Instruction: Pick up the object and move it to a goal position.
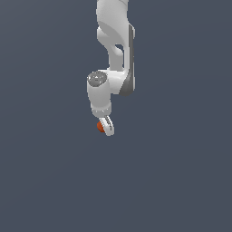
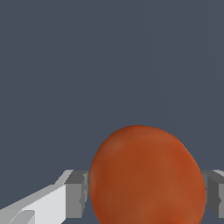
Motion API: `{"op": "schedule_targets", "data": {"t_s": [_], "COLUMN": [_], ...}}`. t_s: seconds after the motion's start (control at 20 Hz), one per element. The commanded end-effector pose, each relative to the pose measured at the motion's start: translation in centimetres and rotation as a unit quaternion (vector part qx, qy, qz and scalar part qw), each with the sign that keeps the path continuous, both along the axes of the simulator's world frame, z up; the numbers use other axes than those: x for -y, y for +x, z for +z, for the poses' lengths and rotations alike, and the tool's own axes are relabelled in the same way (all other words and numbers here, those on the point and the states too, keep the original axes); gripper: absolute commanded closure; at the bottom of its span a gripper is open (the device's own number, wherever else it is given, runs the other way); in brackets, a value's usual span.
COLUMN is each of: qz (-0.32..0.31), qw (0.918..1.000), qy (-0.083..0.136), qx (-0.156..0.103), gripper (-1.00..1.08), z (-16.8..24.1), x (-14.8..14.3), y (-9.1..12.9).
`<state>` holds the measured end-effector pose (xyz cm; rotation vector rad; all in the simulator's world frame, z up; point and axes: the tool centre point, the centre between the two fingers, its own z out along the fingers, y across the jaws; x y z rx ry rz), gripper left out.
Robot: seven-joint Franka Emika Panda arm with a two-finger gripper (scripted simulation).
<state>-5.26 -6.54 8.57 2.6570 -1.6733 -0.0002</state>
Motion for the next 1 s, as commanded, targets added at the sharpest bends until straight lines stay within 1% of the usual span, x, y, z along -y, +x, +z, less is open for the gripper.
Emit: {"op": "schedule_targets", "data": {"t_s": [0.0,0.2,0.45,0.7,0.95], "qz": [0.000,0.000,0.000,0.000,0.000], "qw": [1.0000,1.0000,1.0000,1.0000,1.0000], "qy": [0.000,0.000,0.000,0.000,0.001], "qx": [0.001,0.001,0.001,0.000,0.000], "gripper": [1.08,1.08,1.08,1.08,1.08], "z": [1.3,3.1,4.6,5.4,5.7], "x": [0.5,1.3,1.9,2.3,2.4], "y": [1.5,3.7,5.6,6.7,7.1]}}
